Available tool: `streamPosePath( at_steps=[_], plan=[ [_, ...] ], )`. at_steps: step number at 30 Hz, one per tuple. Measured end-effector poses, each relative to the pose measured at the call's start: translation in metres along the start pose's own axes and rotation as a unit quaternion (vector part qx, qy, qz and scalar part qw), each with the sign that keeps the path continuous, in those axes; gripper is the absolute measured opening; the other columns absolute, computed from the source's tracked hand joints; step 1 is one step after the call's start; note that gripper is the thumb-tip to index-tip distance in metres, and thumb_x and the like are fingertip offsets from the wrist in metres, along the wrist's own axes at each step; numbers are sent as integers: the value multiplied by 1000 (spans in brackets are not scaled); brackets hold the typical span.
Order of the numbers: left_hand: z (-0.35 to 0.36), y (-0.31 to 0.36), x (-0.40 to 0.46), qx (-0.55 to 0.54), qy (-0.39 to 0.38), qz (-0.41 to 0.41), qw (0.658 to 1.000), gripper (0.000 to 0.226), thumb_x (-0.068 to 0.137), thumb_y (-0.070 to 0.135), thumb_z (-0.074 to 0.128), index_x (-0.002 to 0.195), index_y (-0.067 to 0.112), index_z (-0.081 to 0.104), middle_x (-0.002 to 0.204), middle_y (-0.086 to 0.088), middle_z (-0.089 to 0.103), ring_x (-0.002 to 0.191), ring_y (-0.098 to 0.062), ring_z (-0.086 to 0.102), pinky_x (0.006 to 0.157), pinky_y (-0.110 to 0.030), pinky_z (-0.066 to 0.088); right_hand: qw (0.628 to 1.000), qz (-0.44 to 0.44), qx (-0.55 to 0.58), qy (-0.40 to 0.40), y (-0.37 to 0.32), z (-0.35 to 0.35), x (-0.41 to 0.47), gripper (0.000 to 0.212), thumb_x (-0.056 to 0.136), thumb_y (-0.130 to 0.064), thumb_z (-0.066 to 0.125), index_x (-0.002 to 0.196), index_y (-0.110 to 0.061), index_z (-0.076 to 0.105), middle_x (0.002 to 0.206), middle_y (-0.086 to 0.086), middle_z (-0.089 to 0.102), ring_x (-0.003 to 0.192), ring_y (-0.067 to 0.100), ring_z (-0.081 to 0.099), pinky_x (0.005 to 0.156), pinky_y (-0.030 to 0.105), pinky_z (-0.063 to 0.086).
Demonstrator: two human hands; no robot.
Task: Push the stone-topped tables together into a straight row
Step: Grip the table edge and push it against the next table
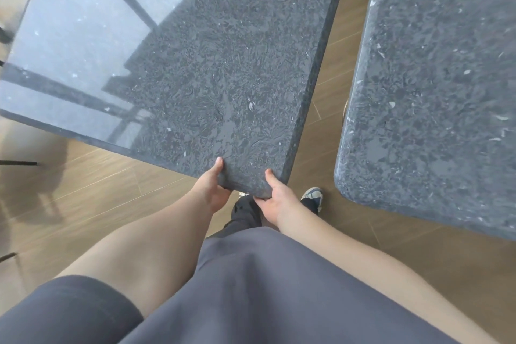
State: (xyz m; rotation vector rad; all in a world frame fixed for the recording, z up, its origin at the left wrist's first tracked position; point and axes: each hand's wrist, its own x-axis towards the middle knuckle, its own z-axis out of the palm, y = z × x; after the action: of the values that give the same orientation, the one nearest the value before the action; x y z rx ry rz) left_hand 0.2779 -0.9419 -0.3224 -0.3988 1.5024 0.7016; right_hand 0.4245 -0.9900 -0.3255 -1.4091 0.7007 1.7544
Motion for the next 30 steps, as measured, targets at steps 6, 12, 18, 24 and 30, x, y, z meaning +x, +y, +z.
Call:
streamPosePath(
  at_steps=[6, 12, 18, 24, 30],
  plan=[
    [40, -32, 1, -53, -4, -25, 998, 48, 89, 37, 76, 119, 5, 59, 124, -17, 66, 114, -30, 64, 105, -42, 49, 1000, -14, 10, 14, -41, -21, 0, 39, 85, -23, 79, 116, -8, 60, 108, 15, 71, 94, 33, 70, 65, 43, 60],
    [42, -33, 4, -29, -30, -51, 998, 62, 89, 39, 75, 136, 4, 54, 138, -17, 60, 129, -29, 58, 115, -42, 41, 999, -39, 15, 28, -48, -26, 8, 50, 82, -22, 82, 124, -8, 58, 113, 14, 72, 101, 33, 69, 79, 47, 61],
    [9, -3, 7, 27, -113, -98, 988, 65, 94, 45, 66, 139, 4, 44, 145, -22, 49, 136, -38, 48, 116, -51, 36, 997, -52, 48, 19, -43, -31, 14, 47, 88, -21, 76, 129, -9, 57, 124, 15, 69, 110, 33, 67, 84, 45, 58],
    [-16, 33, 19, 27, -112, -20, 993, 55, 91, 47, 69, 125, 7, 55, 130, -18, 63, 115, -33, 64, 85, -49, 55, 979, -42, 196, 24, -3, -11, 16, 67, 85, -43, 77, 137, -11, 49, 135, 13, 56, 131, 32, 52, 112, 51, 41],
    [-15, 29, 23, -23, -83, 37, 996, 43, 91, 43, 72, 115, 9, 63, 120, -16, 68, 102, -31, 72, 89, -48, 58, 960, -72, 270, 16, 8, 28, 17, 63, 87, -41, 75, 139, -14, 51, 134, 13, 63, 121, 34, 61, 109, 56, 44]
  ],
)
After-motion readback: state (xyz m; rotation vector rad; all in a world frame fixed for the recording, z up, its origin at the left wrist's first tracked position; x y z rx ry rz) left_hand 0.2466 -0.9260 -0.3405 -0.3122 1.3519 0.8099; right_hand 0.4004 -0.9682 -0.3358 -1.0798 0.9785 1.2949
